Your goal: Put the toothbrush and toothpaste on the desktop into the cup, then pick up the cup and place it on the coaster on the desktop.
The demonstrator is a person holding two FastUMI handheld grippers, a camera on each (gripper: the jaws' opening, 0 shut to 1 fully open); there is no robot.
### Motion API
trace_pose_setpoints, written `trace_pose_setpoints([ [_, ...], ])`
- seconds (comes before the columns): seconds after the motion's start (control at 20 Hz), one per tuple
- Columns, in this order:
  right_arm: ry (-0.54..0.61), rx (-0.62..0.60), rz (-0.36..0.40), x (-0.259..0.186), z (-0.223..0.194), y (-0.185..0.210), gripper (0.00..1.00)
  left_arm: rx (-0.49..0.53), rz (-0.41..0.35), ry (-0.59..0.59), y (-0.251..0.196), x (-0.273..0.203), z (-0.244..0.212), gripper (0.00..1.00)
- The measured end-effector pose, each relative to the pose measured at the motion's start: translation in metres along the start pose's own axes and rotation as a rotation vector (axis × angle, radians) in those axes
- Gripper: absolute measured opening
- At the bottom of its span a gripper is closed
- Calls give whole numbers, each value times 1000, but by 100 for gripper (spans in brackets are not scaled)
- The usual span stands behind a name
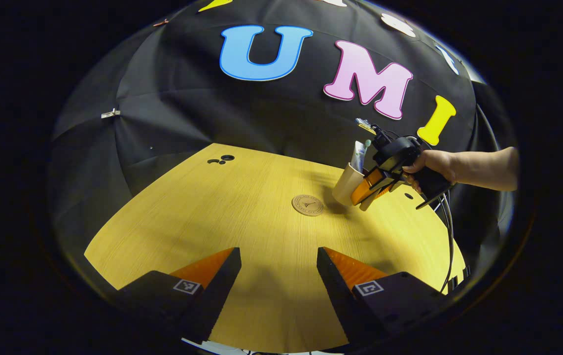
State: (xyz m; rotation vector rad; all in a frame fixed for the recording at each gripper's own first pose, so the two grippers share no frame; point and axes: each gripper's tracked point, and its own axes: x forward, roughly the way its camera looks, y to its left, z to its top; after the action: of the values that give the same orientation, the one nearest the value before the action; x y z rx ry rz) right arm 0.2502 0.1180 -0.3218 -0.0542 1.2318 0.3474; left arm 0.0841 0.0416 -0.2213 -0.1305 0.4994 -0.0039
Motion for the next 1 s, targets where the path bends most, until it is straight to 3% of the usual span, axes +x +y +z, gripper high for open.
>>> trace_pose_setpoints([
  [0.5, 42, -93, 20, 30, -1, 53, 30, -27, 79, 50, 36, -23, -34, 98],
  [1.0, 60, -168, -44, 43, -1, 71, 30, -48, 127, 64, 55, -44, -40, 98],
])
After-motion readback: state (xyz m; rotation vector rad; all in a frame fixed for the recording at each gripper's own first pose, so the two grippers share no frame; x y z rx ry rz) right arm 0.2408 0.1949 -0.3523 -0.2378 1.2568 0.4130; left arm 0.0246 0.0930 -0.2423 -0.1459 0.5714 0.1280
